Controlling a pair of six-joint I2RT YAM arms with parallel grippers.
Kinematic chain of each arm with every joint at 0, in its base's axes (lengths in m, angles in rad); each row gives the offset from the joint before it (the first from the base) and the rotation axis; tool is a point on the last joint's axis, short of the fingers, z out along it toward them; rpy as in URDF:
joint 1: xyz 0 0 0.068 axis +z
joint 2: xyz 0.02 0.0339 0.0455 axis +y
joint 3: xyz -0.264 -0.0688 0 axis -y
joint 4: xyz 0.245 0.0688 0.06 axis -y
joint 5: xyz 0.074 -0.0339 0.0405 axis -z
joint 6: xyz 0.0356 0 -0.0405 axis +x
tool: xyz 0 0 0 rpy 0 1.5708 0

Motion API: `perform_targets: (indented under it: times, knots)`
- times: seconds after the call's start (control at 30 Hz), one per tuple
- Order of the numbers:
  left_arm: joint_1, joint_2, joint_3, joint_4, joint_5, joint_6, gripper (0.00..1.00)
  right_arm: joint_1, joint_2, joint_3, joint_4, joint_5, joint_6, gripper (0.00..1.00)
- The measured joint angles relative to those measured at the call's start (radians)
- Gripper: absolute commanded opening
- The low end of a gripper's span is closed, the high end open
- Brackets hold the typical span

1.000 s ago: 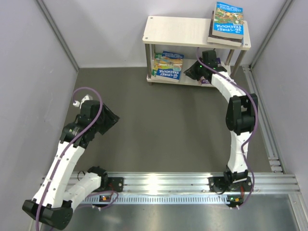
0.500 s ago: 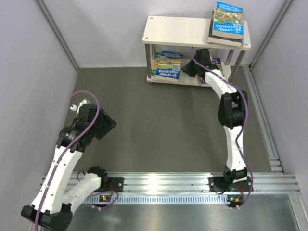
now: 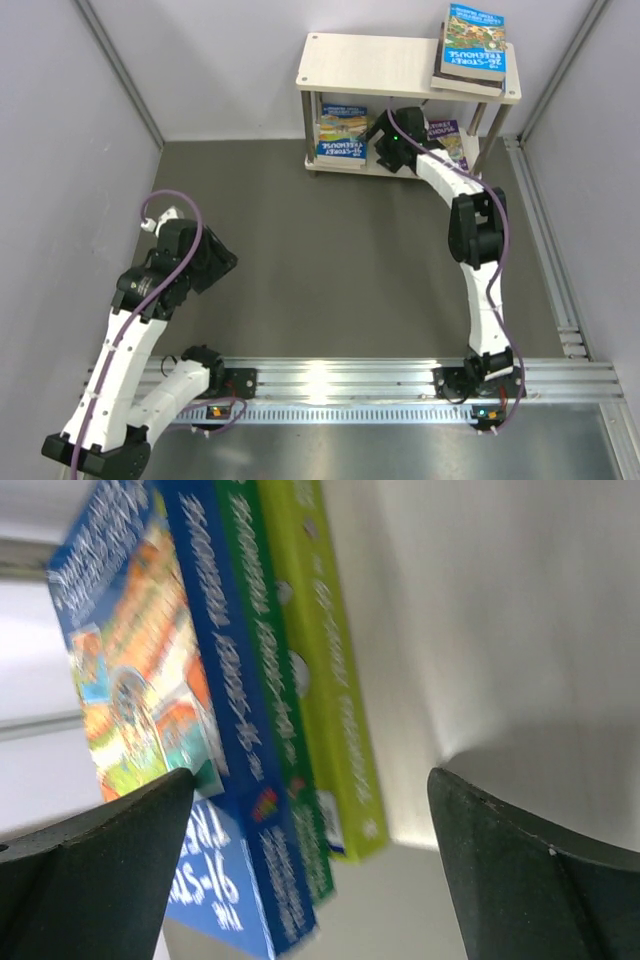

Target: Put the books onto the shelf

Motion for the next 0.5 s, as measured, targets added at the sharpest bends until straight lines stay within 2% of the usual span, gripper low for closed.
perform_targets:
  times: [0.23, 0.43, 0.5]
  knots:
    - [0.0, 0.023, 0.0, 0.016, 0.017, 0.016, 0.68, 0.0, -0.193, -0.252, 0.026, -0.008, -0.022, 1.0]
    - [0.0, 0.073, -0.002, 0.06, 0.042, 0.046, 0.98, 0.003, -0.39, -0.465, 0.023, -0.063, -0.047, 1.0]
    - [0.0, 0.097, -0.002, 0.079, 0.057, 0.062, 0.98, 0.018, -0.468, -0.561, 0.024, -0.082, -0.066, 1.0]
